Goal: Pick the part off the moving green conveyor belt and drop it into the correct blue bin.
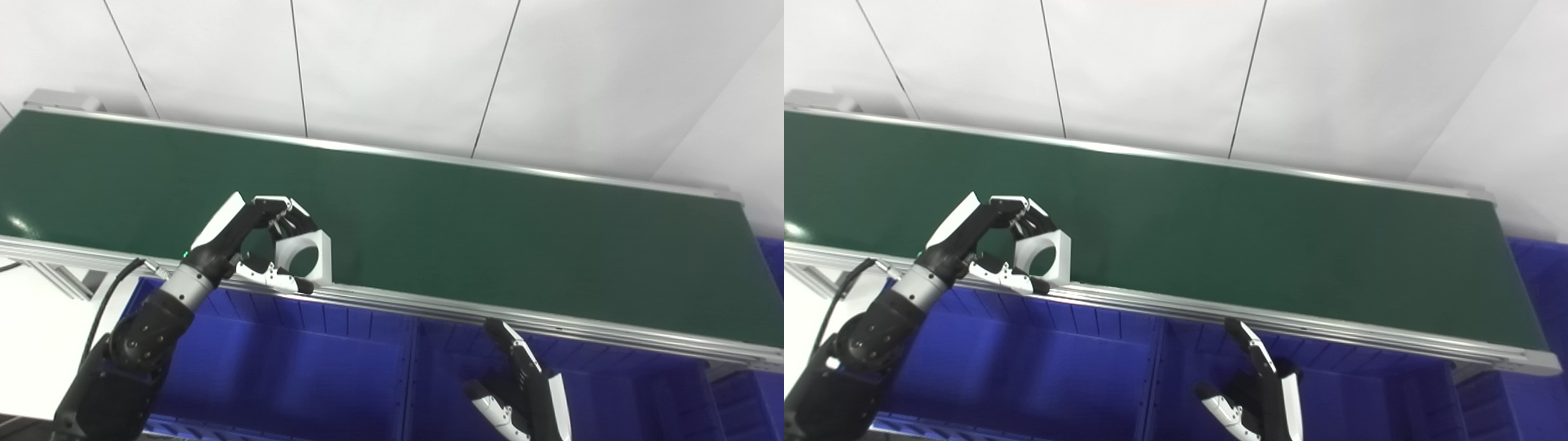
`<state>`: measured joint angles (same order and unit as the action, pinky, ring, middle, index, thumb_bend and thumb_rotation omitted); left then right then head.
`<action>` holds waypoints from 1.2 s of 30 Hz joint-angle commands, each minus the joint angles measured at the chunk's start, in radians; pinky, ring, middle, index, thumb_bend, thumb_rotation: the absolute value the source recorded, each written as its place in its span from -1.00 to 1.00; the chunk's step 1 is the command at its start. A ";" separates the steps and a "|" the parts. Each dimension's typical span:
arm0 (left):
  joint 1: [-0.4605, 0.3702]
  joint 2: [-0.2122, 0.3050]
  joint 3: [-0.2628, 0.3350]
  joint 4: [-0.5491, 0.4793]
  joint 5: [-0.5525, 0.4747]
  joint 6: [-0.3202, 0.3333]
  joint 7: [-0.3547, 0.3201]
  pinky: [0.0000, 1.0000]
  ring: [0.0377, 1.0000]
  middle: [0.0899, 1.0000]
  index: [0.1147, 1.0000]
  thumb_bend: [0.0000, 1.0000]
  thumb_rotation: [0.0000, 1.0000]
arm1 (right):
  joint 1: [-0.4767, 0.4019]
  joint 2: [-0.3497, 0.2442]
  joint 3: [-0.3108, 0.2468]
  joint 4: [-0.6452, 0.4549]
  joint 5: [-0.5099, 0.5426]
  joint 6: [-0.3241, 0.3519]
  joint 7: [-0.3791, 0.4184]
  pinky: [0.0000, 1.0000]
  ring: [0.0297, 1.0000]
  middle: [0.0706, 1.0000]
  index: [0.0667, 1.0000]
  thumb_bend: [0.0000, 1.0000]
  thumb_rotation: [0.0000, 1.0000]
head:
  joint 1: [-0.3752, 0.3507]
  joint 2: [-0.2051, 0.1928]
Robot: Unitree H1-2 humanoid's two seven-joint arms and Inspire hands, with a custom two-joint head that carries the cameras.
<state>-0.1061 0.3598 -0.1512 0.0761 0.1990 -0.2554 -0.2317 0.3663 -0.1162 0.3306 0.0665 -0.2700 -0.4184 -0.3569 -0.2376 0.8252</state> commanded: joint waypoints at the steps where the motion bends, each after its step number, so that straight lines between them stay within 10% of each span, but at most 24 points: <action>1: -0.013 0.009 -0.005 0.002 -0.026 -0.063 -0.012 -0.17 -0.12 -0.08 -0.20 0.00 -1.00 | 0.002 0.017 -0.013 -0.038 -0.016 -0.048 0.018 0.71 0.67 0.64 0.65 0.60 0.38 | -0.023 0.006; 25: 0.113 -0.092 -0.095 0.144 0.113 -0.192 0.036 -0.30 -0.21 -0.06 -0.16 0.00 -1.00 | 0.017 0.074 -0.077 -0.058 -0.052 -0.044 0.054 0.70 0.68 0.66 0.68 0.58 0.38 | -0.114 0.024; 36: 0.119 -0.095 -0.131 0.201 0.190 -0.192 0.089 0.10 0.10 -0.05 -0.18 0.02 -1.00 | 0.027 0.101 -0.106 -0.060 -0.071 -0.041 0.072 0.70 0.67 0.65 0.67 0.58 0.37 | -0.121 0.019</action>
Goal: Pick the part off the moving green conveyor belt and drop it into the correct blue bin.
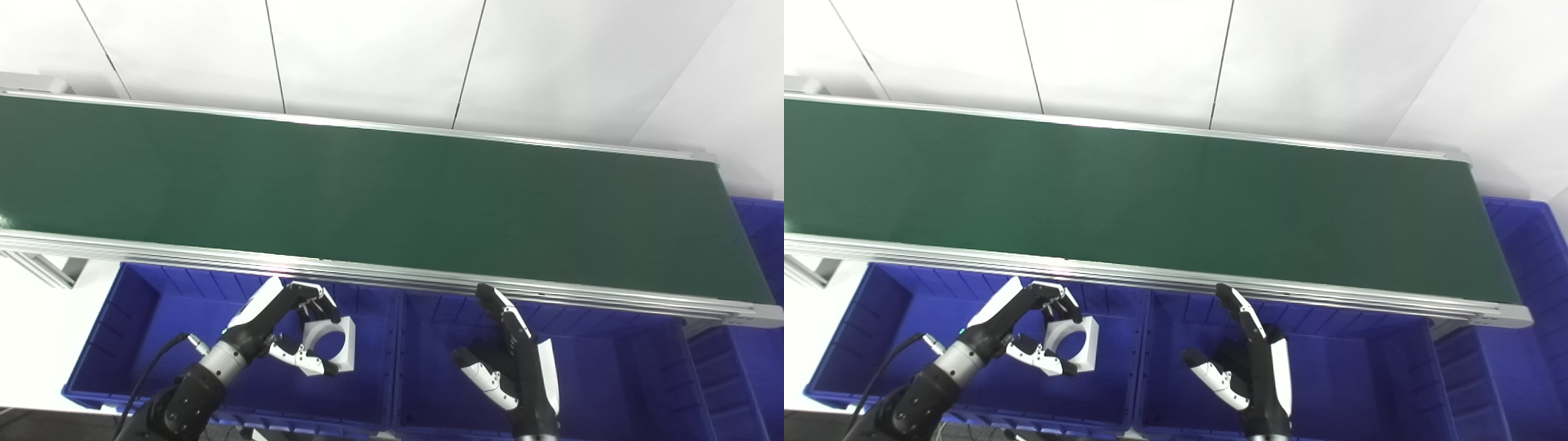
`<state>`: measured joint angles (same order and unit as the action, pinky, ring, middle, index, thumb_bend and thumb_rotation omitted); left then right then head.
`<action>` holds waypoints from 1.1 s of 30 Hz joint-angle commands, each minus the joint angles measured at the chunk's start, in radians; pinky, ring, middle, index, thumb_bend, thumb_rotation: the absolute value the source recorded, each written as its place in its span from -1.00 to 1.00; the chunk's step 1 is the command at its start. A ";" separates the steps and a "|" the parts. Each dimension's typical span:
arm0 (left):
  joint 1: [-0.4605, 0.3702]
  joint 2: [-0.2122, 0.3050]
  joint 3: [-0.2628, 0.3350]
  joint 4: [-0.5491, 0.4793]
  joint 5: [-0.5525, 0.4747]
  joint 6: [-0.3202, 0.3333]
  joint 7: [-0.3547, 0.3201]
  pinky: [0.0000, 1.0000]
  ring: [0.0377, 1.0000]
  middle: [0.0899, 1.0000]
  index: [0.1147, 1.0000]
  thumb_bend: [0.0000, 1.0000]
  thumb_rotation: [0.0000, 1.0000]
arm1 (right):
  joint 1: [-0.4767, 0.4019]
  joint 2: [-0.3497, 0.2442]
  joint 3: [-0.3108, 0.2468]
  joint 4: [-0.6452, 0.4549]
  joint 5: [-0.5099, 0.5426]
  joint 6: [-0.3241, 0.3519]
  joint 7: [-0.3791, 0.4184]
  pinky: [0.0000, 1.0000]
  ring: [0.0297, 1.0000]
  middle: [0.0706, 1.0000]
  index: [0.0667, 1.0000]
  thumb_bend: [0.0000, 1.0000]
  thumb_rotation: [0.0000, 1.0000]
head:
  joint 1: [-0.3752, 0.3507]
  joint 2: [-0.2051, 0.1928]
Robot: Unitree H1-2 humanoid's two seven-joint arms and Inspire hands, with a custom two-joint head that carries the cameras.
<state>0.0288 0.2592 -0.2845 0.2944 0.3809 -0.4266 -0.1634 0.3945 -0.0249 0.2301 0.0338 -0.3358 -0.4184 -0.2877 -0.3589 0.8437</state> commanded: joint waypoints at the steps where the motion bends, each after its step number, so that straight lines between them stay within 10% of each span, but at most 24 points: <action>1: -0.014 0.008 0.001 -0.021 0.014 -0.010 0.017 0.25 0.30 0.22 -0.15 0.02 -0.94 | -0.001 0.011 -0.007 -0.025 -0.005 -0.043 0.004 0.71 0.67 0.65 0.67 0.58 0.36 | -0.001 0.000; 6: -0.002 0.016 0.000 -0.014 0.006 -0.007 0.002 0.64 0.75 0.77 0.65 0.50 -0.63 | -0.005 0.010 -0.007 -0.017 0.003 -0.048 0.004 0.72 0.68 0.65 0.68 0.54 0.32 | -0.006 -0.002; 12: 0.010 0.016 0.003 0.003 -0.063 -0.036 -0.012 0.84 0.94 0.98 0.89 0.69 -0.17 | -0.008 0.012 -0.005 -0.007 -0.003 -0.050 -0.007 0.70 0.68 0.65 0.66 0.55 0.33 | -0.013 -0.008; 25: 0.039 -0.009 0.028 -0.008 -0.383 -0.043 -0.122 0.80 0.88 0.89 0.82 0.76 -0.03 | -0.024 -0.004 0.037 0.059 0.003 -0.051 -0.070 0.69 0.70 0.68 0.70 0.56 0.34 | -0.062 -0.058; 33: 0.056 -0.089 0.154 0.031 -0.496 -0.043 -0.244 0.63 0.70 0.76 0.73 0.65 -0.02 | -0.039 -0.024 0.078 0.104 -0.014 -0.051 -0.131 0.67 0.71 0.71 0.74 0.57 0.39 | -0.100 -0.107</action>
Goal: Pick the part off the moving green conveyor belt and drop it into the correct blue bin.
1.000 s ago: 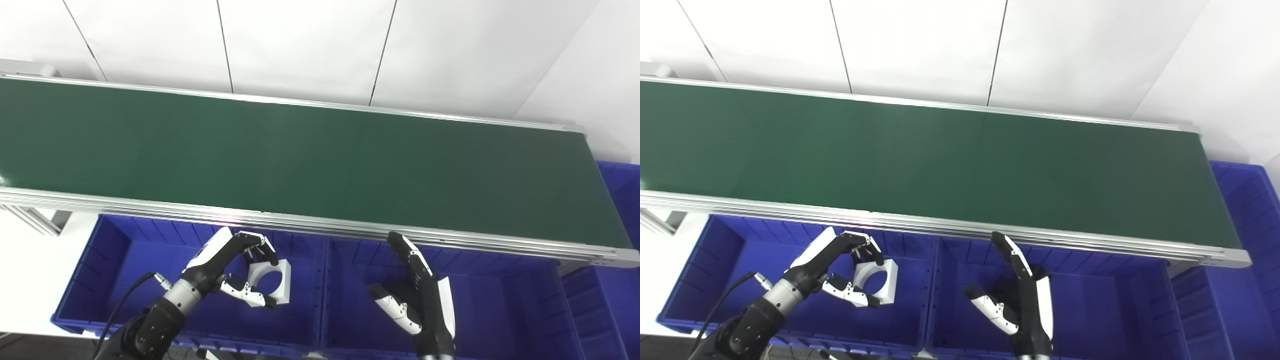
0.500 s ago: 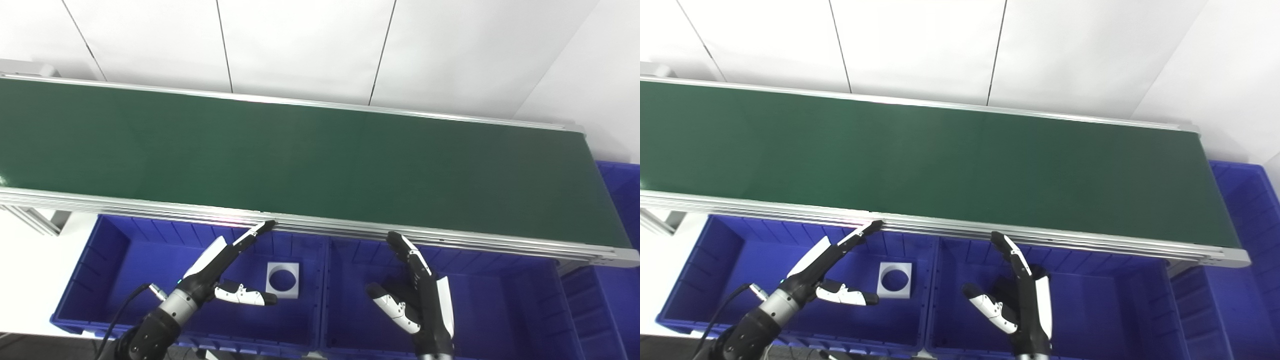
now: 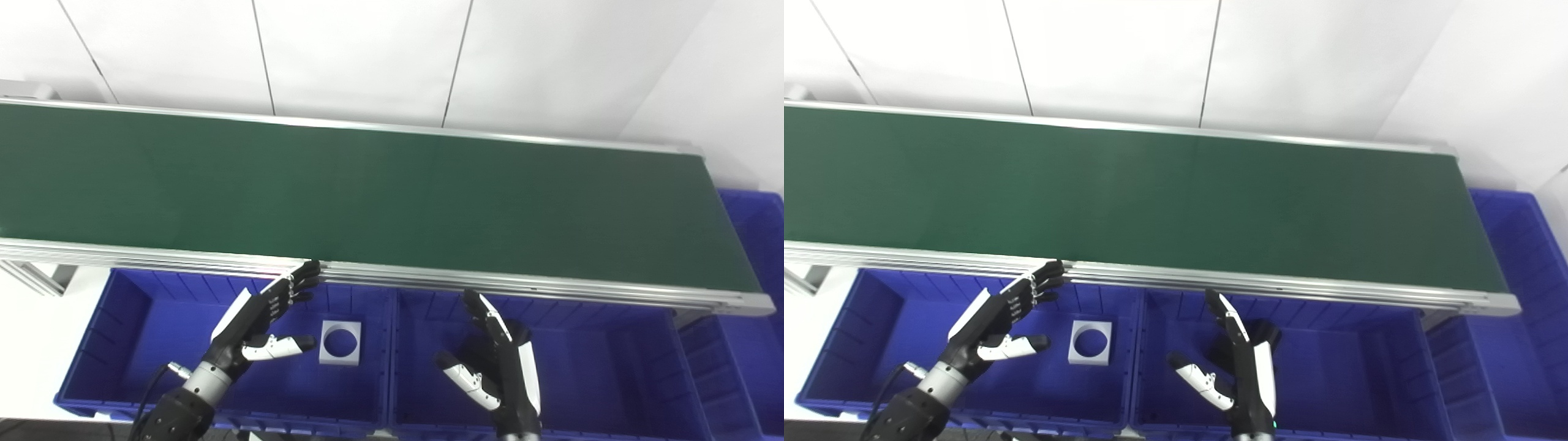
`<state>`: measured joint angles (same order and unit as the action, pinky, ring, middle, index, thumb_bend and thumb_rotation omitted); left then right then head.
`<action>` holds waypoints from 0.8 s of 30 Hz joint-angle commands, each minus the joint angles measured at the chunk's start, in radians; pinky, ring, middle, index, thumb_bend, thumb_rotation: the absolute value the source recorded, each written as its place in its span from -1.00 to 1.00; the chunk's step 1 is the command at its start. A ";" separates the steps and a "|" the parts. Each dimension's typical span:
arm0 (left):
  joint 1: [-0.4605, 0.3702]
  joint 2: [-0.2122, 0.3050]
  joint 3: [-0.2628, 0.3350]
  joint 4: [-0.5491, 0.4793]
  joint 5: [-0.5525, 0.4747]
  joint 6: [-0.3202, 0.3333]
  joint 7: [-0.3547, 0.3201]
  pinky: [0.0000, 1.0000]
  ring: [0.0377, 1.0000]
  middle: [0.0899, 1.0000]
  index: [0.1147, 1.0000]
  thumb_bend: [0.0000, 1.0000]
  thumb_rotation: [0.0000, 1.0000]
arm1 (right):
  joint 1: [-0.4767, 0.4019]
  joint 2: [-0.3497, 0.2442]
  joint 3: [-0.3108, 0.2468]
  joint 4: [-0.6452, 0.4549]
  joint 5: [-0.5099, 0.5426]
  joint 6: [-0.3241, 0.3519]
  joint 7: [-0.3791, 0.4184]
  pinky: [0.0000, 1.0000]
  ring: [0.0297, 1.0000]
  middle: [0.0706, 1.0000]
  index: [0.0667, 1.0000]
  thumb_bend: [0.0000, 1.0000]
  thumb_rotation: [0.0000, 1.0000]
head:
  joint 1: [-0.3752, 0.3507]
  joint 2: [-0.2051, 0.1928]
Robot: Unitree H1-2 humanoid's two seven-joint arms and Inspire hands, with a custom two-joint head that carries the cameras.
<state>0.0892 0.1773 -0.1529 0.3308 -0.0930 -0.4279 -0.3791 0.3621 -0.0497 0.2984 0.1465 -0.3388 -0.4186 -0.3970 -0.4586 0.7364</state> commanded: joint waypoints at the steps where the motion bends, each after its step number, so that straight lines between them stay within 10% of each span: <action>1: -0.001 -0.018 0.041 0.000 -0.029 -0.042 -0.046 0.62 0.69 0.75 0.73 0.63 0.00 | -0.007 0.001 0.013 -0.005 -0.008 -0.051 -0.024 0.67 0.72 0.72 0.74 0.57 0.39 | -0.009 -0.005; 12: 0.012 -0.111 0.207 0.029 -0.058 -0.042 -0.222 0.62 0.68 0.74 0.71 0.55 -0.03 | -0.012 -0.008 0.042 0.037 -0.007 -0.051 -0.067 0.71 0.76 0.76 0.75 0.57 0.42 | -0.018 -0.045; 24: 0.000 -0.162 0.283 0.045 -0.024 -0.042 -0.262 0.60 0.67 0.71 0.68 0.57 -0.06 | -0.027 -0.030 0.073 0.085 -0.005 -0.051 -0.148 0.69 0.71 0.72 0.76 0.47 0.52 | 0.057 -0.069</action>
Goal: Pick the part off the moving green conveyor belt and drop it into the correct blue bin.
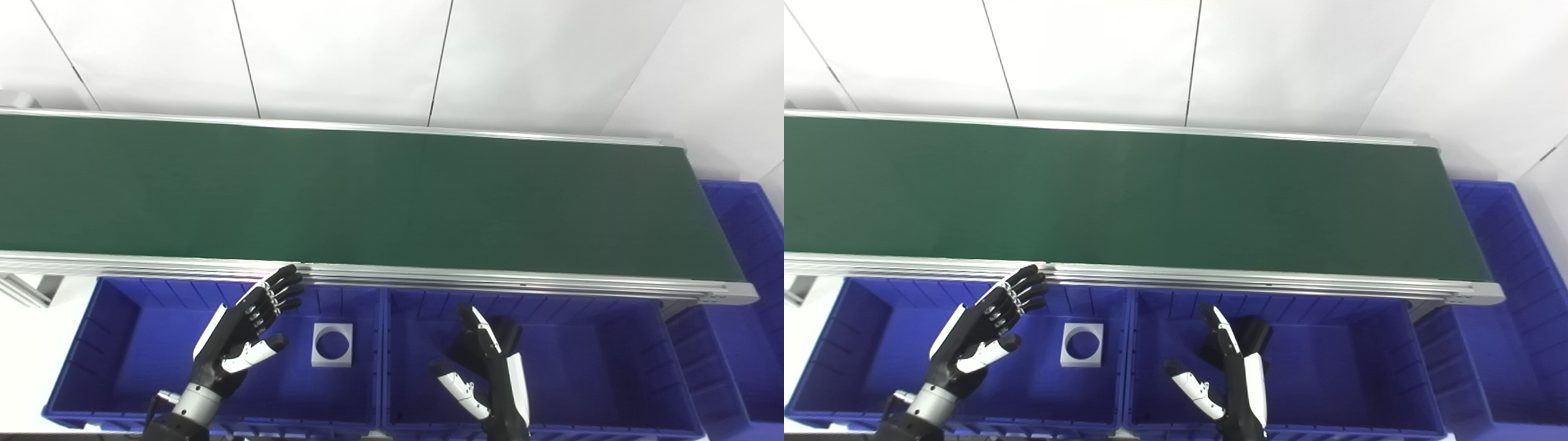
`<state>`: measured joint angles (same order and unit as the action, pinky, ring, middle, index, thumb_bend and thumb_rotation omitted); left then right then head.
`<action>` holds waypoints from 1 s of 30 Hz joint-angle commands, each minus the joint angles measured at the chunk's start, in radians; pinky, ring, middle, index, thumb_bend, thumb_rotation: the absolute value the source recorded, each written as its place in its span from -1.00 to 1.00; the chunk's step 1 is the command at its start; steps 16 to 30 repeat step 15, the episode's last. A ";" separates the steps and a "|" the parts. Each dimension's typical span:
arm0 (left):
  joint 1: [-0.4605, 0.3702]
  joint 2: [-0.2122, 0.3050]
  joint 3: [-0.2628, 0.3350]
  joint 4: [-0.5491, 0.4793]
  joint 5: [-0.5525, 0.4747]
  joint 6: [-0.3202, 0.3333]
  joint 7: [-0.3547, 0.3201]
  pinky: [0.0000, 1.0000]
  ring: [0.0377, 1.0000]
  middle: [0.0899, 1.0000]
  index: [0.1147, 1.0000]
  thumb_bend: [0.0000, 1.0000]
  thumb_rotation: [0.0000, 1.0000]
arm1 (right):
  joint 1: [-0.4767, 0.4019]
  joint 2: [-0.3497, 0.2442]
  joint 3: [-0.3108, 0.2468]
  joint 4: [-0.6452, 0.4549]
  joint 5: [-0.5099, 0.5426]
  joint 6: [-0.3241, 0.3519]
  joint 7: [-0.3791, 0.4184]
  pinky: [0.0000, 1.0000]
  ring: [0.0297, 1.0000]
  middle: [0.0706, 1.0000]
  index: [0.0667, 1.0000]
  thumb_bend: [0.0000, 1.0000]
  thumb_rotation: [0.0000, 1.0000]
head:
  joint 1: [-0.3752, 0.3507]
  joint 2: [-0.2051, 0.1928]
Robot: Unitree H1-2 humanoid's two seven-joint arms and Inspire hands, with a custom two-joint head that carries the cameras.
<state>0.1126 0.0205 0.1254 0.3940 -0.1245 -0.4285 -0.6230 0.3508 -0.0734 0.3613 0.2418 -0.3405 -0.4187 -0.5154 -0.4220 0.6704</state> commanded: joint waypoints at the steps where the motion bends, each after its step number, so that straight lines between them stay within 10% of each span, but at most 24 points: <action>1: -0.023 -0.009 0.007 -0.019 0.015 -0.041 -0.013 0.58 0.66 0.69 0.66 0.58 -0.06 | -0.020 -0.012 0.016 -0.007 0.004 -0.051 -0.034 0.68 0.70 0.72 0.77 0.48 0.53 | 0.022 -0.004; 30: 0.005 -0.022 0.003 -0.053 0.061 -0.041 0.035 0.54 0.64 0.67 0.63 0.67 -0.04 | -0.056 -0.036 0.035 -0.017 0.057 -0.051 -0.002 0.70 0.74 0.73 0.77 0.47 0.47 | 0.095 -0.014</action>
